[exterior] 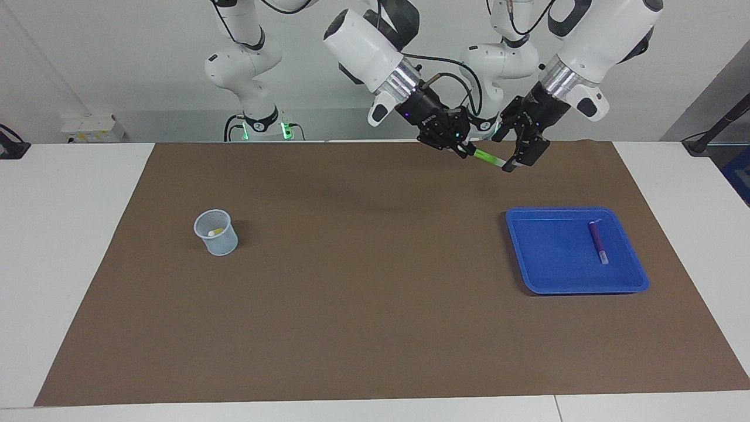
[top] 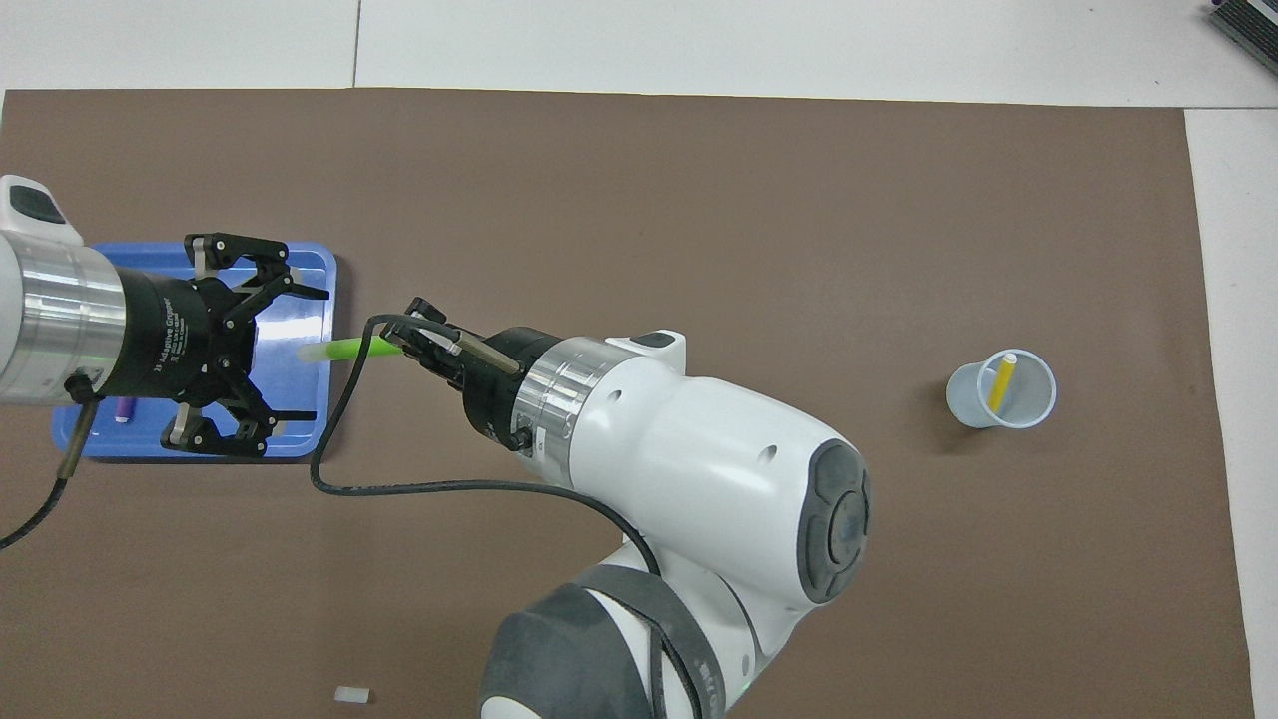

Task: Transfer and insert pens with both arms
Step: 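Carry the green pen to the cup while the left gripper withdraws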

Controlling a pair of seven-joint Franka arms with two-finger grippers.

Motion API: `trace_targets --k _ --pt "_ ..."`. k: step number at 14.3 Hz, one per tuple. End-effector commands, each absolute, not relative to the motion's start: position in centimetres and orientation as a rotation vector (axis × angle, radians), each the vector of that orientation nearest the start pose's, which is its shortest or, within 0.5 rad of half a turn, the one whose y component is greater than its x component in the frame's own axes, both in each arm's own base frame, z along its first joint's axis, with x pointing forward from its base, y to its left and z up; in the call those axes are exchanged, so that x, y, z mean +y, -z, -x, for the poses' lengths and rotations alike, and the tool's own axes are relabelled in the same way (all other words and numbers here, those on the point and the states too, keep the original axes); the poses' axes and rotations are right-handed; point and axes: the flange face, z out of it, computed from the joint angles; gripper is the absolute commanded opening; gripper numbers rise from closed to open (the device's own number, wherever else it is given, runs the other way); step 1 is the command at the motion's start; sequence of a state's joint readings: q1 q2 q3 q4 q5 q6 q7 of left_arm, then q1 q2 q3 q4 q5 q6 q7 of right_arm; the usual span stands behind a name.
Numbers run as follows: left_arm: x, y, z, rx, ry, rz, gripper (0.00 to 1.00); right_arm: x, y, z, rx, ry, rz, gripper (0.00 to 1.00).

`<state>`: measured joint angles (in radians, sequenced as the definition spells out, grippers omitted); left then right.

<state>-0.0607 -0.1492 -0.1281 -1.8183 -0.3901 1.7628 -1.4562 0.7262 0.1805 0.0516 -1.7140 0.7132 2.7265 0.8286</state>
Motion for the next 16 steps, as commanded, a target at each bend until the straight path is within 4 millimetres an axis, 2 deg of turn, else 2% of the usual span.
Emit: trace_targets --k 1,3,5,9,10,13,16 --pt "-11.6 -60.9 -49.2 -1.729 -0.378 2.975 1.0 43.7 -55.9 -49.7 0.568 0.206 2.163 0.0" --pt "-9.7 -60.7 -48.5 -1.387 -0.394 3.143 1.0 41.8 -55.3 -50.6 0.456 0.17 2.258 0.0" --pt "-8.1 -60.3 -48.0 -1.12 -0.397 3.246 1.0 39.8 -54.7 -51.3 0.337 0.132 2.337 0.0" --pt "-4.8 -59.4 -47.1 -0.599 -0.322 3.329 1.0 33.5 -52.3 -52.6 0.079 0.067 2.586 0.0" --pt "-4.4 -59.0 -47.0 -0.472 -0.305 3.331 1.0 31.2 -51.6 -53.2 -0.023 0.042 2.662 0.0" --pt "-2.4 -58.4 -47.1 -0.211 -0.252 3.296 1.0 22.2 -51.0 -55.3 -0.358 -0.005 2.821 0.0" --pt "0.4 -57.0 -47.7 -0.076 -0.217 3.275 1.0 15.1 -51.3 -55.6 -0.703 -0.093 2.946 0.0"
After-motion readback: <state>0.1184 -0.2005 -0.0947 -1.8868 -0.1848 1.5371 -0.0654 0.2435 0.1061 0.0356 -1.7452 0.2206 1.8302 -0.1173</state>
